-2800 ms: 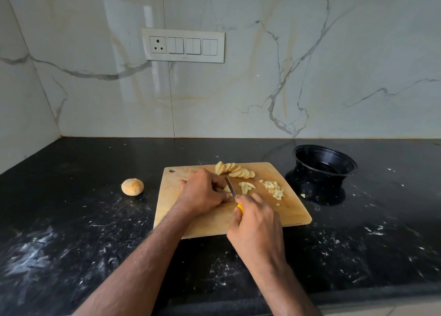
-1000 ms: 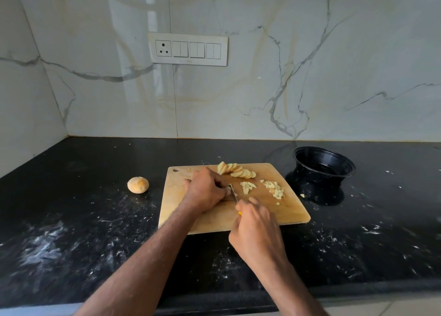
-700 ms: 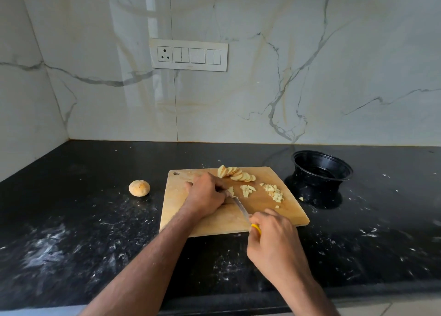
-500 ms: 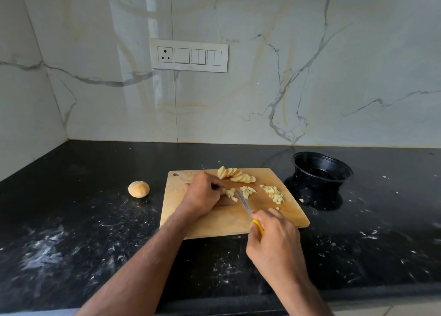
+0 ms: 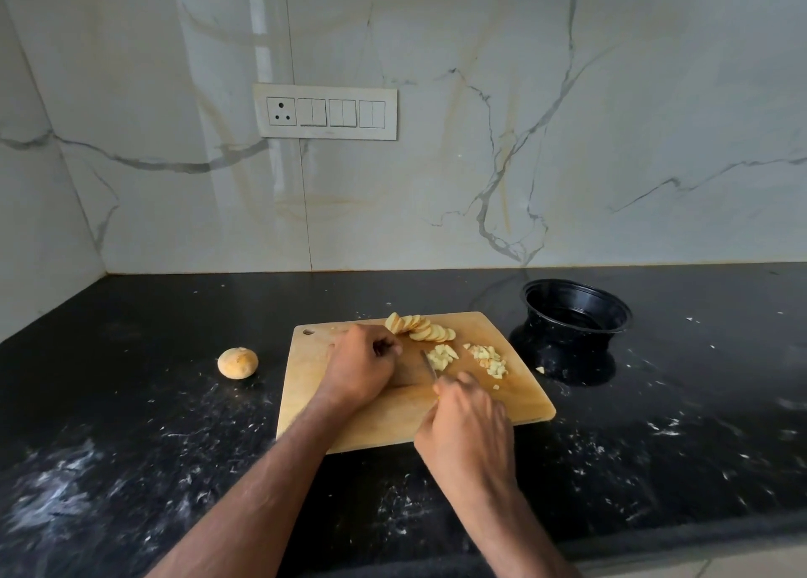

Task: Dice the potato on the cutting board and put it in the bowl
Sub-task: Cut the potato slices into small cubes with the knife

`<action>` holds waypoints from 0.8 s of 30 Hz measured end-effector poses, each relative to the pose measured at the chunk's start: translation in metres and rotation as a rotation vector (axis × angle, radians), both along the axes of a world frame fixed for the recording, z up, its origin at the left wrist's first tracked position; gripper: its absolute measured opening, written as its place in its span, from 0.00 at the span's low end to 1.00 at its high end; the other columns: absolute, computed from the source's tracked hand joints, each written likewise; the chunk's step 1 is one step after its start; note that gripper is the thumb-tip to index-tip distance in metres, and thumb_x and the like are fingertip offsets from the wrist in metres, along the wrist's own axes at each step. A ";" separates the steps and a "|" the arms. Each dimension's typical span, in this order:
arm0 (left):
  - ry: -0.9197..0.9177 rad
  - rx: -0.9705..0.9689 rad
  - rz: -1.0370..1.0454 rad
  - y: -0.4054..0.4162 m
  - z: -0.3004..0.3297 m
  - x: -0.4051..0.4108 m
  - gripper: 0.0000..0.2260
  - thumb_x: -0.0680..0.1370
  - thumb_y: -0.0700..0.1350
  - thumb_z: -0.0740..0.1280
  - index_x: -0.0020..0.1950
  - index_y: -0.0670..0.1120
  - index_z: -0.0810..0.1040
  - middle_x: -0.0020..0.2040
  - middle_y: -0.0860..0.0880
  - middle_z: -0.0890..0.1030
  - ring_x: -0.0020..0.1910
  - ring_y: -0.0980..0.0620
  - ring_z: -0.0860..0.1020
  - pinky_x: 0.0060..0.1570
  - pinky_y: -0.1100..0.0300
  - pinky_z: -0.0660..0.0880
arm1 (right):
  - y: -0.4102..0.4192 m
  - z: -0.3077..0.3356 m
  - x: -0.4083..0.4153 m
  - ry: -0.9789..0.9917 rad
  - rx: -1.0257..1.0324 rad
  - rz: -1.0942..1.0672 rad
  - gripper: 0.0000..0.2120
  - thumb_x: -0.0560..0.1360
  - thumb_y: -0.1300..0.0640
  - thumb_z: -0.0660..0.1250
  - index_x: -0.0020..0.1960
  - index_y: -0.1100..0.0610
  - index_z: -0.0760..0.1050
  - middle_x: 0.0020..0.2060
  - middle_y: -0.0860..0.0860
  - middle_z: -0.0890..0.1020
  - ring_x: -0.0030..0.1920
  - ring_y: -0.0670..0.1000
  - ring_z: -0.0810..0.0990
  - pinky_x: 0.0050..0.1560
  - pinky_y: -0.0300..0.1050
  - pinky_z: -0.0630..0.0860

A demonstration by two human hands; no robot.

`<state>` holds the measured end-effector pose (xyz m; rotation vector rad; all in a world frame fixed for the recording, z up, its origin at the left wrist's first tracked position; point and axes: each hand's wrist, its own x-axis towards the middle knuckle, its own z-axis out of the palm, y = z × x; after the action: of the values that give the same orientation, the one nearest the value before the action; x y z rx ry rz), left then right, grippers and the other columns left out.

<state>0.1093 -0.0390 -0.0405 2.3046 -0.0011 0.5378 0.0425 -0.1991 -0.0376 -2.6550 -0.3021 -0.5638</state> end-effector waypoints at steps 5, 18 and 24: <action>0.009 0.013 -0.034 0.001 -0.001 0.001 0.07 0.78 0.42 0.71 0.45 0.53 0.86 0.41 0.58 0.83 0.45 0.58 0.79 0.52 0.50 0.80 | -0.021 0.003 0.010 -0.008 0.002 -0.087 0.13 0.78 0.59 0.66 0.61 0.54 0.81 0.53 0.48 0.83 0.46 0.47 0.84 0.50 0.41 0.81; 0.058 0.058 -0.046 0.003 -0.004 0.004 0.07 0.79 0.45 0.71 0.43 0.57 0.83 0.42 0.60 0.82 0.47 0.57 0.78 0.57 0.45 0.77 | -0.031 0.008 0.013 0.005 -0.032 -0.156 0.12 0.75 0.57 0.69 0.58 0.51 0.83 0.50 0.46 0.84 0.44 0.48 0.84 0.43 0.41 0.81; 0.071 0.094 -0.042 0.003 -0.004 0.004 0.04 0.78 0.47 0.71 0.45 0.55 0.84 0.43 0.59 0.82 0.49 0.54 0.78 0.58 0.42 0.75 | -0.029 0.012 0.020 -0.012 -0.042 -0.144 0.12 0.74 0.57 0.71 0.56 0.52 0.83 0.50 0.46 0.84 0.45 0.49 0.84 0.45 0.45 0.82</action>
<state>0.1138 -0.0365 -0.0443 2.4088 -0.0413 0.4431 0.0620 -0.2284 -0.0256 -2.7304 -0.1271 -0.6243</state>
